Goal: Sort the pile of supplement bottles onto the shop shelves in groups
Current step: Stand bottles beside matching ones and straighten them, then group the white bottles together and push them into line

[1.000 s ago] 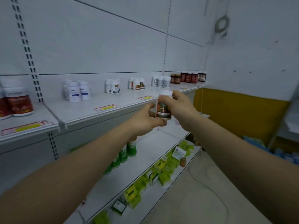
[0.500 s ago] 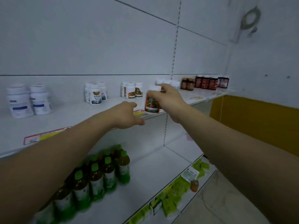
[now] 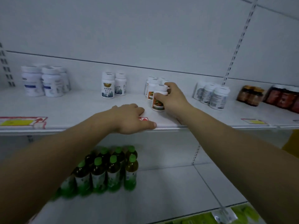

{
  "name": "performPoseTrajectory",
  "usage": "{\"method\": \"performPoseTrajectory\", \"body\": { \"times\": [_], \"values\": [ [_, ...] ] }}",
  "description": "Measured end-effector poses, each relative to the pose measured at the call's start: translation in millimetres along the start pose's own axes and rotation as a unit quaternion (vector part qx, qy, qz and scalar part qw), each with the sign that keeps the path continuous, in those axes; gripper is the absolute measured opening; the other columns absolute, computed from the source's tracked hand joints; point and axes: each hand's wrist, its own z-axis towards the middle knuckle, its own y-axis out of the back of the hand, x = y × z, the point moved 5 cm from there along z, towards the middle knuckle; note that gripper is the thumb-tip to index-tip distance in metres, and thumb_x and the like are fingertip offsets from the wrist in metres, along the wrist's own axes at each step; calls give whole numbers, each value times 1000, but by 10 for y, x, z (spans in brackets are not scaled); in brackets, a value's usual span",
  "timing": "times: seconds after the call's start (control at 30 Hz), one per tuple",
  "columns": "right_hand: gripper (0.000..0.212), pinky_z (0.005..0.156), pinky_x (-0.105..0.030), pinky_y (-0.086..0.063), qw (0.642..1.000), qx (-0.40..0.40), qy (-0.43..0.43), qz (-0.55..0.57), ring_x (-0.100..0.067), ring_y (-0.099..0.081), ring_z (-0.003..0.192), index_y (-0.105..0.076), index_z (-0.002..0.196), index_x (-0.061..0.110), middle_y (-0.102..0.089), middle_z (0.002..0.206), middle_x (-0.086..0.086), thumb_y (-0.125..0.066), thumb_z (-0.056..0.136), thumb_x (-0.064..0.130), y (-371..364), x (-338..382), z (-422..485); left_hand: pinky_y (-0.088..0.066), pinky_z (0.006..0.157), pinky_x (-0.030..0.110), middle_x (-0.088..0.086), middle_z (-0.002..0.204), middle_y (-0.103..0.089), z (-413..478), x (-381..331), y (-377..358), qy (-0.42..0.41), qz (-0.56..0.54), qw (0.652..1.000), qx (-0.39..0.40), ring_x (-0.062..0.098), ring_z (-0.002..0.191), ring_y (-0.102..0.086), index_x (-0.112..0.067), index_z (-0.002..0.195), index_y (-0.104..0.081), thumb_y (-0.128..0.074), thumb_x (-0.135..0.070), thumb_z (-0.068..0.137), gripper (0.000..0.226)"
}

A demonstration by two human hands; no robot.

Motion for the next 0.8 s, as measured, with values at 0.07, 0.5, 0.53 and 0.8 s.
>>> {"method": "performPoseTrajectory", "body": {
  "times": [0.07,0.5,0.53,0.8],
  "values": [
    [29,87,-27,-46,999,22,19,-20,-14,-57,95,-48,112,28,-57,103,9,-64,88,24,9,-61,141,-26,112,46,0,154,-26,-10,0,-6,7,3,1000,9,22,138,-30,-23,148,-25,-31,-86,72,99],
    [54,79,-23,-34,995,22,34,-95,-25,-53,110,-39,136,13,-54,130,-8,-62,89,28,-86,-188,525,-20,114,31,-9,155,-24,-39,56,18,49,-88,995,6,12,140,-26,-31,146,-32,-39,-87,50,112],
    [54,80,-24,-35,994,23,34,-98,-26,-53,111,-39,136,13,-54,131,-9,-62,89,29,-91,-192,534,-20,114,31,-10,155,-24,-39,55,20,50,-90,995,4,12,140,-25,-31,146,-32,-38,-88,49,112],
    [56,84,-28,-41,994,30,22,-101,-25,-54,110,-41,134,15,-52,131,-8,-65,87,33,-72,-158,490,-23,115,35,-11,152,-30,-54,33,50,58,-119,991,0,12,138,-30,-31,142,-39,-40,-85,51,106]
  ]
}}
